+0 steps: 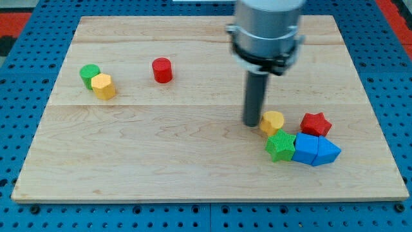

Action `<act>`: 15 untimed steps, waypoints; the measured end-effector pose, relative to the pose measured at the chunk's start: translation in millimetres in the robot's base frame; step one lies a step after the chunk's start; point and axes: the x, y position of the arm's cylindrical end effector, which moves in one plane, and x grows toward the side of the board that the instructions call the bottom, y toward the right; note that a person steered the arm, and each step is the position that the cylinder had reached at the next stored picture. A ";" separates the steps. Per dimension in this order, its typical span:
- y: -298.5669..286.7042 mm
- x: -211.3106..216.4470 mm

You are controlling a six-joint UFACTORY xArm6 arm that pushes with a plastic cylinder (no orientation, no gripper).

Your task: Move yellow hexagon on left side of yellow heart

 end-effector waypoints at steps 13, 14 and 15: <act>-170.2 -11.8; -121.0 4.5; -50.8 3.5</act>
